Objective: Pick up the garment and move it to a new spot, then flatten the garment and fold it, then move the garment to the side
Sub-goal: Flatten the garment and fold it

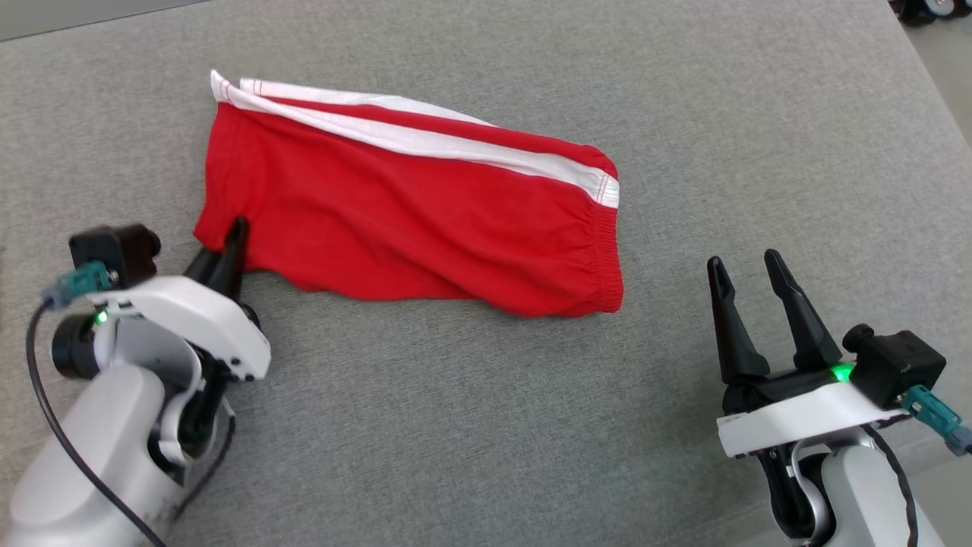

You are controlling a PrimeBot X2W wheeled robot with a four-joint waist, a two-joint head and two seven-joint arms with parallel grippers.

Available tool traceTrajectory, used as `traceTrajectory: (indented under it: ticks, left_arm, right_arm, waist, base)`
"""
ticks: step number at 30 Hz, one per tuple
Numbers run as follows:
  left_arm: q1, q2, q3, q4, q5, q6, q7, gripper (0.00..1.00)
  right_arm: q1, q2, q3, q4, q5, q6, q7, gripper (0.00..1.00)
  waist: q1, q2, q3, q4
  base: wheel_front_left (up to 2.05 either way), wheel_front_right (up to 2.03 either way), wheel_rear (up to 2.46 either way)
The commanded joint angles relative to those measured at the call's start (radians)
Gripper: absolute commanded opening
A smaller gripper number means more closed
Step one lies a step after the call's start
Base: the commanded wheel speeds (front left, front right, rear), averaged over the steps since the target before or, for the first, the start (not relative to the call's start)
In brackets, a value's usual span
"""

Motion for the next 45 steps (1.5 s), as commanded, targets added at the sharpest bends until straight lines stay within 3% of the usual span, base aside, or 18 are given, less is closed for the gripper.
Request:
traceTrajectory:
  ticks: [1, 8, 15, 23, 25, 26, 32, 35, 45]
  left_arm:
    - [0.036, 0.0, 0.005, -0.026, -0.005, 0.018, -0.017, 0.0]
    - [0.204, -0.019, -0.001, -0.216, 0.01, 0.096, -0.092, 0.0]
    - [0.329, -0.023, -0.021, -0.348, 0.011, 0.163, -0.095, 0.0]
    - [0.379, -0.041, -0.024, -0.353, -0.021, 0.179, -0.085, 0.0]
    - [0.378, -0.041, -0.023, -0.334, -0.024, 0.188, -0.078, 0.47]
    - [0.379, -0.043, -0.019, -0.327, -0.026, 0.19, -0.08, 1.0]
    - [0.351, -0.019, 0.037, -0.307, 0.022, 0.231, -0.171, 1.0]
    - [0.286, 0.001, 0.062, -0.302, 0.088, 0.221, -0.248, 1.0]
    - [0.229, -0.004, 0.106, -0.272, 0.173, 0.164, -0.29, 1.0]
  right_arm:
    - [0.012, -0.003, -0.005, 0.002, 0.005, 0.0, -0.007, 1.0]
    - [0.035, -0.004, -0.043, -0.008, -0.022, 0.0, 0.002, 1.0]
    - [0.055, -0.004, -0.082, -0.034, -0.046, 0.0, 0.04, 1.0]
    - [0.072, -0.004, -0.072, -0.057, -0.053, 0.0, 0.075, 1.0]
    - [0.074, -0.004, -0.068, -0.057, -0.051, 0.0, 0.083, 1.0]
    - [0.075, -0.004, -0.064, -0.056, -0.049, 0.0, 0.085, 1.0]
    - [0.093, -0.004, -0.088, -0.067, -0.088, 0.0, 0.083, 1.0]
    - [0.084, -0.004, -0.094, -0.071, -0.114, 0.0, 0.088, 1.0]
    - [0.074, -0.004, -0.091, -0.066, -0.132, 0.0, 0.09, 1.0]
  waist:
    - [0.0, 0.0, -0.009, 0.015]
    - [0.0, 0.0, -0.033, 0.082]
    - [0.0, 0.0, -0.063, 0.141]
    - [0.0, 0.0, -0.087, 0.156]
    - [0.0, 0.0, -0.097, 0.155]
    - [0.0, 0.0, -0.102, 0.152]
    - [0.0, 0.0, -0.153, 0.154]
    - [0.0, 0.0, -0.203, 0.173]
    - [0.0, 0.0, -0.258, 0.184]
  base:
    - [0.0, 0.0, 0.0]
    - [0.0, 0.0, 0.0]
    - [0.0, 0.0, 0.0]
    - [0.0, 0.0, 0.0]
    - [0.0, 0.0, 0.0]
    - [0.0, 0.0, 0.0]
    - [0.0, 0.0, 0.0]
    - [0.0, 0.0, 0.0]
    - [0.0, 0.0, 0.0]
